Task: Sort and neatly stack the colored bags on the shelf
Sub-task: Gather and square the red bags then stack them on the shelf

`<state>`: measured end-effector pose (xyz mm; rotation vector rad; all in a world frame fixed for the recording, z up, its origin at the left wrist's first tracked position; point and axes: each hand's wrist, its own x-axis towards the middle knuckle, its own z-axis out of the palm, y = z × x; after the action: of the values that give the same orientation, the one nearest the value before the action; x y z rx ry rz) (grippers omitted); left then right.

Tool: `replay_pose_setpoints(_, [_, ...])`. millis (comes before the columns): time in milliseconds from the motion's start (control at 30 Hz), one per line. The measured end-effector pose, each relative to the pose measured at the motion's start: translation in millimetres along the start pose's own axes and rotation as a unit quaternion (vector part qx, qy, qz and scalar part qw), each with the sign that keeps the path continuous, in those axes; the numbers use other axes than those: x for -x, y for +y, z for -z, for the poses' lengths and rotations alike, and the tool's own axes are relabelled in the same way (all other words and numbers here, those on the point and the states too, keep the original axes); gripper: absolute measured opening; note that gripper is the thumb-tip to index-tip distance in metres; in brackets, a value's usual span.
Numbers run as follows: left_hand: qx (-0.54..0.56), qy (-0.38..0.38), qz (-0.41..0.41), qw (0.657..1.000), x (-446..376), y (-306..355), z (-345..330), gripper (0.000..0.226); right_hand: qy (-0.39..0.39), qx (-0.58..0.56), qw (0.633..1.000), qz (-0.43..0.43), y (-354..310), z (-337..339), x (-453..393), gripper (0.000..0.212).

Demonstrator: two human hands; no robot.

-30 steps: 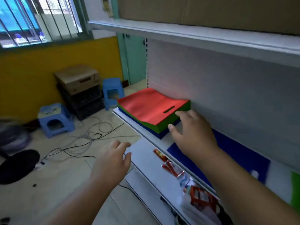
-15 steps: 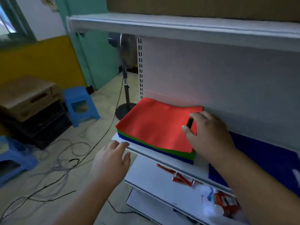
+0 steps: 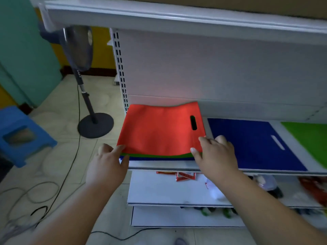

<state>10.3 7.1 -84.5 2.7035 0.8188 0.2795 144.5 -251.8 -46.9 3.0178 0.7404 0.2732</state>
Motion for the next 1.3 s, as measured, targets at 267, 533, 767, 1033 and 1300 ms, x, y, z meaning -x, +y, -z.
replay_pose_setpoints(267, [0.039, 0.041, -0.016, 0.998, -4.5, -16.3, 9.6, 0.012, 0.065, -0.078, 0.994, 0.03, -6.3, -6.6, 19.5, 0.039])
replay_pose_setpoints(533, [0.152, -0.002, 0.062, 0.986, -11.2, -14.1, 11.6, 0.018, -0.024, -0.257, 0.954, -0.151, -11.4, 3.8, 23.5, 0.046])
replay_pose_setpoints(767, [0.199, -0.031, 0.079, 0.976, 0.1, -16.5, 12.2, 0.017, -0.095, -0.337, 0.929, -0.121, -13.6, 6.4, 16.9, 0.04])
replay_pose_setpoints(1033, [0.233, 0.088, 0.049, 0.967, 39.3, 54.8, -2.3, 0.023, 0.077, -0.217, 0.969, -0.089, 52.2, 17.7, 45.2, 0.046])
replay_pose_setpoints(1300, [0.281, 0.074, -0.083, 0.953, 65.0, 255.4, -46.4, 0.028, 0.165, -0.186, 0.95, -0.188, 246.7, 41.8, 118.9, 0.045])
